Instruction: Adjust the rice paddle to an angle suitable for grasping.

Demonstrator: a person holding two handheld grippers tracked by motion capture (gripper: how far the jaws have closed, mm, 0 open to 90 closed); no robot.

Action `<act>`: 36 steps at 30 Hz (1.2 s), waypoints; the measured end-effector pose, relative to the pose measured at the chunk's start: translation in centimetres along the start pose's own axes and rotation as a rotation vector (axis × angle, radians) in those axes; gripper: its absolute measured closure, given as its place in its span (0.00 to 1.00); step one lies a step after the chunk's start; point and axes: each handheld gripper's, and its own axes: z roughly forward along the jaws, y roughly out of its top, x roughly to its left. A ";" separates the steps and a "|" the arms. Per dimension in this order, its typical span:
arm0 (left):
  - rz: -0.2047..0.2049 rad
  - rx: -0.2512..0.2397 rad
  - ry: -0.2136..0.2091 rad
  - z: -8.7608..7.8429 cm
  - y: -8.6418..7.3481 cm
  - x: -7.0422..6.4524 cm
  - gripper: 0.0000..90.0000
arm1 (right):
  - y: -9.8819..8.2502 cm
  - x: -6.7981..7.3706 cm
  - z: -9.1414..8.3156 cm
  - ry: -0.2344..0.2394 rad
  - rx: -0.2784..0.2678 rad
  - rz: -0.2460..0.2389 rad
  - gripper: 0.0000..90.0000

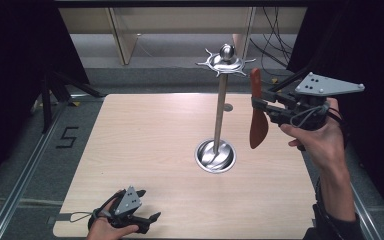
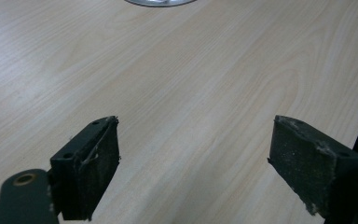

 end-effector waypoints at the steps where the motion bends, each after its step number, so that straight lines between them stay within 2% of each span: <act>1: -0.002 -0.002 -0.004 0.0 0.0 0.0 0.17 | 0.0 0.0 0.1 0.009 0.008 0.006 0.75; 9: 0.012 0.012 -0.012 -0.1 0.0 0.1 0.17 | 0.2 -0.2 0.8 0.013 0.002 0.011 0.75; 11: 0.003 -0.005 -0.003 0.0 0.0 0.0 0.17 | 0.4 0.0 1.0 0.013 0.015 0.020 0.75; 13: 0.007 -0.010 -0.004 0.0 0.1 0.1 0.17 | 0.5 0.0 1.1 0.003 0.018 0.009 0.75; 15: 0.019 0.006 -0.005 -0.1 0.1 0.1 0.17 | 0.7 0.1 1.3 0.014 0.020 0.028 0.75; 16: 0.006 0.004 -0.010 -0.1 0.0 0.0 0.17 | 0.7 0.0 1.4 0.018 0.026 0.027 0.75; 17: 0.009 0.006 -0.004 -0.1 0.0 0.1 0.17 | 0.8 0.0 1.5 0.008 0.031 0.022 0.75; 21: 0.015 0.002 -0.003 -0.1 0.0 0.1 0.17 | 0.8 -0.3 2.0 0.017 0.036 0.036 0.75; 23: -0.004 0.000 -0.012 -0.1 0.1 0.1 0.17 | 0.8 -0.4 2.2 0.020 0.031 0.029 0.75; 25: -0.006 -0.012 -0.006 0.0 0.0 0.0 0.17 | 0.7 -0.4 2.4 0.021 0.033 0.029 0.75; 26: 0.009 0.005 -0.004 -0.1 0.0 0.1 0.17 | 0.7 -0.4 2.5 0.021 0.037 0.036 0.75; 28: 0.008 0.012 -0.005 -0.2 0.1 0.2 0.17 | 0.7 -0.5 2.6 0.020 0.038 0.032 0.75; 29: -0.012 -0.014 -0.008 -0.1 0.0 0.0 0.17 | 0.7 -0.4 2.9 0.027 0.034 0.041 0.75; 30: 0.013 0.015 0.001 -0.2 0.1 0.2 0.17 | 0.7 -0.4 2.9 0.027 0.034 0.041 0.75; 31: 0.012 0.013 0.001 -0.2 0.1 0.2 0.17 | 0.6 -0.5 2.9 0.025 0.033 0.026 0.74; 33: -0.003 -0.017 -0.002 -0.1 0.1 0.0 0.17 | 0.5 -0.6 3.1 0.025 0.038 0.028 0.74; 36: -0.016 -0.020 -0.009 -0.1 0.0 -0.1 0.17 | 0.3 -0.8 3.2 0.030 0.036 0.037 0.74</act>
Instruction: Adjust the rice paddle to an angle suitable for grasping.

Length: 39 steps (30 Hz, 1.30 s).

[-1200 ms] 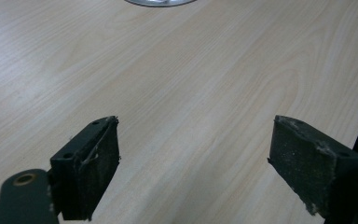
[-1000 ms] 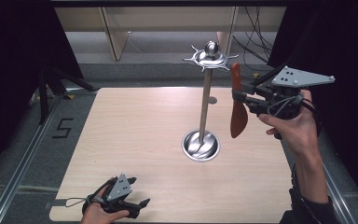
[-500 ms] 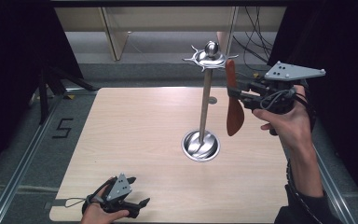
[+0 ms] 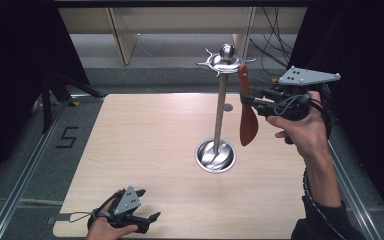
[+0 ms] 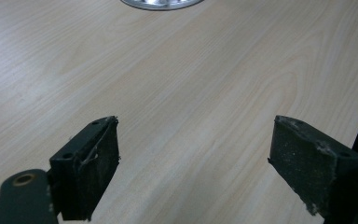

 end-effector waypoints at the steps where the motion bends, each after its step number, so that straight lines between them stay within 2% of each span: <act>1: 0.001 0.002 -0.002 0.0 0.0 0.0 0.17 | 0.0 0.0 0.0 0.001 -0.001 -0.005 0.74; 2: 0.018 0.025 0.001 -0.1 0.0 0.2 0.17 | 0.0 0.0 0.0 0.001 -0.001 -0.005 0.74; 3: 0.009 0.006 -0.001 0.0 0.0 0.1 0.17 | -0.1 0.0 0.0 0.001 -0.001 0.003 0.74; 7: 0.017 0.024 0.001 -0.1 0.0 0.1 0.17 | -0.2 0.1 0.2 0.002 -0.006 0.000 0.74; 8: 0.007 0.014 -0.004 -0.1 0.0 0.1 0.17 | -0.3 0.1 0.2 0.003 -0.007 0.005 0.74; 9: 0.011 0.019 -0.003 -0.1 0.0 0.1 0.17 | -0.3 0.0 0.2 0.008 -0.011 0.001 0.74; 10: 0.031 0.037 0.003 -0.2 0.0 0.2 0.17 | -0.4 0.1 0.2 0.017 -0.013 0.018 0.74; 11: 0.033 0.026 0.009 -0.1 0.0 0.2 0.17 | -0.4 0.2 0.2 0.009 -0.012 0.024 0.74; 13: 0.033 0.024 0.005 -0.1 0.0 0.2 0.17 | -0.5 0.0 0.3 0.012 -0.023 0.010 0.74; 14: 0.056 0.026 0.005 -0.1 0.1 0.3 0.17 | -0.5 0.0 0.3 0.009 -0.025 0.007 0.74; 15: 0.029 0.028 0.005 -0.1 0.0 0.1 0.17 | -0.6 0.1 0.4 0.016 -0.028 0.019 0.74; 18: 0.030 0.024 0.006 -0.1 0.0 0.2 0.17 | -0.7 0.0 0.4 0.019 -0.030 0.022 0.74; 20: 0.055 0.025 0.005 -0.1 0.0 0.3 0.17 | -0.8 0.1 0.5 0.015 -0.038 0.035 0.74; 21: 0.027 0.026 -0.001 0.0 0.0 0.1 0.17 | -0.9 0.0 0.6 0.030 -0.043 0.031 0.73; 24: 0.029 0.026 0.000 0.0 0.0 0.1 0.17 | -1.0 -0.1 0.7 0.020 -0.048 0.030 0.72; 25: 0.026 0.026 0.000 -0.1 0.0 0.1 0.17 | -1.1 0.0 0.7 0.022 -0.055 0.051 0.71; 28: 0.038 0.030 0.005 -0.1 0.0 0.2 0.17 | -1.2 -0.1 0.7 0.024 -0.069 0.036 0.67; 29: 0.029 0.033 0.003 0.0 0.0 0.2 0.17 | -1.3 0.0 0.6 0.029 -0.070 0.055 0.65; 32: 0.030 0.032 0.001 0.0 0.0 0.1 0.17 | -1.6 -0.1 0.3 0.019 -0.084 0.056 0.61; 33: 0.026 0.025 0.001 0.0 0.0 0.1 0.17 | -1.8 0.0 0.1 0.011 -0.084 0.067 0.56; 34: 0.044 0.025 0.008 0.0 0.0 0.2 0.17 | -1.8 0.0 0.1 0.011 -0.084 0.067 0.56; 35: 0.028 0.025 0.009 0.0 0.0 0.2 0.17 | -1.9 0.1 0.0 0.008 -0.094 0.084 0.55; 36: 0.031 0.030 0.006 0.0 0.0 0.2 0.17 | -2.1 0.2 -0.2 0.007 -0.097 0.088 0.51; 39: 0.041 0.024 0.009 0.0 0.0 0.2 0.17 | -2.4 0.5 -0.6 0.000 -0.084 0.075 0.47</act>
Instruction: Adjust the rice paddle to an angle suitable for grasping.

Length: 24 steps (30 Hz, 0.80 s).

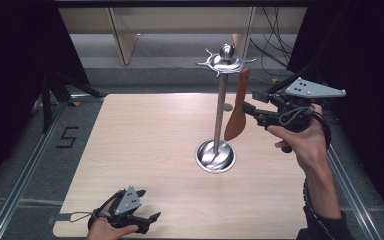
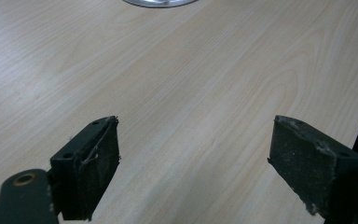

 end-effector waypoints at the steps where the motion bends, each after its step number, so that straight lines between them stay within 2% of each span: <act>1: -0.014 -0.010 -0.001 0.1 0.0 -0.1 0.17 | 0.0 0.0 0.0 0.000 0.000 0.000 0.47; 2: -0.001 0.000 0.000 0.0 0.0 0.0 0.17 | -0.3 0.1 -0.2 -0.016 -0.011 -0.023 0.45; 4: -0.002 0.004 -0.003 0.0 0.0 0.0 0.17 | -0.4 0.2 -0.3 -0.009 0.004 -0.015 0.44; 5: -0.004 0.000 0.001 0.0 0.0 0.0 0.17 | -0.7 0.2 -0.5 -0.030 -0.001 -0.032 0.42; 6: -0.002 0.000 0.000 0.0 0.0 0.0 0.17 | -0.8 0.3 -0.6 -0.022 0.009 -0.021 0.42; 7: -0.004 0.000 0.002 0.0 0.0 0.0 0.17 | -1.0 0.2 -0.6 -0.034 0.008 -0.041 0.41; 9: -0.003 0.000 0.001 0.0 0.0 0.0 0.17 | -1.1 0.2 -0.7 -0.018 0.020 -0.036 0.41; 11: -0.019 -0.014 0.000 0.1 0.0 -0.1 0.17 | -1.5 0.1 -0.8 -0.026 0.028 -0.027 0.40; 13: -0.001 0.004 -0.001 0.0 0.0 0.0 0.17 | -1.9 0.0 -1.0 -0.031 0.032 -0.020 0.40; 14: -0.008 0.003 -0.001 0.0 0.0 0.0 0.17 | -2.3 -0.1 -1.2 -0.035 0.030 -0.029 0.40; 15: -0.009 -0.006 -0.001 0.1 0.0 0.0 0.17 | -2.6 0.0 -1.2 -0.030 0.029 -0.014 0.40; 16: -0.015 -0.010 0.002 0.1 0.0 -0.1 0.17 | -2.7 -0.2 -1.3 -0.034 0.030 -0.034 0.40; 21: -0.021 -0.014 0.003 0.1 0.0 -0.1 0.17 | -3.7 0.1 -1.6 -0.031 0.038 -0.017 0.40; 23: -0.017 -0.009 0.000 0.1 0.0 -0.1 0.17 | -3.8 0.0 -1.7 -0.039 0.037 -0.032 0.40; 24: -0.015 -0.016 0.000 0.1 0.0 -0.1 0.17 | -4.0 0.1 -1.7 -0.027 0.046 -0.015 0.40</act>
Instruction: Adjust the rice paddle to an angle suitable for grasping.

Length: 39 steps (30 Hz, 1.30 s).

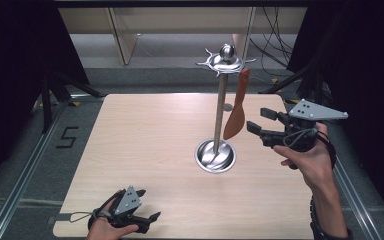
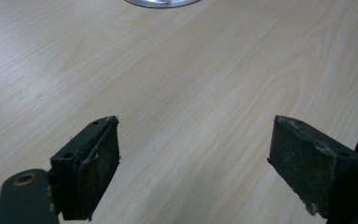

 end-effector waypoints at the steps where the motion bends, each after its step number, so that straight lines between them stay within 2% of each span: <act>1: -0.025 0.006 0.003 0.0 -0.1 -0.1 0.17 | -0.2 0.0 0.0 -0.012 -0.011 -0.007 0.40; 4: -0.022 0.008 -0.001 0.0 -0.1 -0.1 0.17 | -0.9 0.0 0.0 -0.008 0.000 0.013 0.39; 6: 0.008 0.006 0.002 -0.1 0.0 0.1 0.17 | -1.4 -0.2 0.1 0.000 0.006 0.007 0.39; 8: -0.020 0.000 0.004 0.0 -0.1 0.0 0.17 | -1.5 -0.2 0.1 -0.007 0.010 0.022 0.39; 9: -0.002 0.020 0.008 -0.1 -0.1 0.1 0.17 | -1.7 -0.4 0.2 -0.005 -0.011 0.005 0.39; 11: -0.005 0.018 0.003 -0.2 -0.1 0.1 0.17 | -2.1 -0.3 0.2 -0.010 0.001 0.029 0.39; 13: 0.000 0.021 0.008 -0.2 0.0 0.1 0.17 | -2.4 -0.4 0.2 -0.002 0.012 0.025 0.39; 14: -0.001 0.019 0.003 -0.2 0.0 0.1 0.17 | -2.8 -0.5 0.1 -0.006 0.031 0.046 0.38; 17: -0.002 0.020 0.002 -0.2 0.0 0.1 0.17 | -3.2 -0.7 0.0 -0.007 0.012 0.043 0.38; 20: -0.008 0.022 -0.007 -0.2 0.1 0.1 0.17 | -3.7 -0.9 -0.1 -0.007 0.026 0.036 0.38; 22: 0.016 0.013 0.002 -0.2 0.1 0.3 0.17 | -4.2 -1.0 0.1 -0.007 0.050 0.067 0.38; 23: -0.010 0.018 0.009 -0.2 0.1 0.2 0.17 | -4.2 -1.0 0.1 -0.007 0.050 0.067 0.38; 24: -0.009 0.016 0.008 -0.2 0.1 0.2 0.17 | -4.4 -1.2 0.2 -0.006 0.055 0.050 0.38; 25: -0.007 0.017 0.007 -0.2 0.1 0.2 0.17 | -4.6 -1.2 0.3 -0.002 0.051 0.057 0.38; 26: 0.014 0.017 0.005 -0.2 0.1 0.3 0.17 | -5.0 -1.4 0.5 -0.007 0.056 0.044 0.38; 27: -0.005 0.016 -0.006 -0.1 0.1 0.2 0.17 | -5.0 -1.4 0.5 -0.007 0.056 0.044 0.38; 29: -0.007 0.015 -0.004 -0.1 0.1 0.1 0.17 | -5.4 -1.3 0.6 0.003 0.081 0.078 0.38; 30: -0.006 0.007 -0.001 -0.1 0.2 0.1 0.17 | -5.6 -1.4 0.7 -0.002 0.083 0.059 0.37; 31: 0.003 -0.003 -0.003 0.0 0.2 0.1 0.17 | -5.8 -1.3 0.7 -0.012 0.086 0.072 0.37; 32: 0.016 -0.002 -0.003 0.0 0.2 0.2 0.17 | -6.0 -1.5 0.8 -0.015 0.087 0.045 0.37; 34: 0.015 0.009 -0.001 -0.1 0.2 0.2 0.17 | -6.3 -1.2 1.0 -0.016 0.086 0.069 0.37; 35: -0.012 0.008 -0.001 -0.1 0.2 0.0 0.17 | -6.4 -1.4 1.0 -0.005 0.091 0.044 0.37; 36: -0.018 0.005 -0.003 0.0 0.2 0.0 0.17 | -6.5 -1.5 1.0 -0.005 0.104 0.035 0.37; 37: -0.022 0.001 -0.005 0.0 0.2 0.0 0.17 | -6.7 -1.2 1.2 -0.009 0.100 0.063 0.37; 39: -0.016 0.008 0.003 -0.1 0.2 0.0 0.17 | -7.0 -1.3 1.4 -0.008 0.108 0.047 0.37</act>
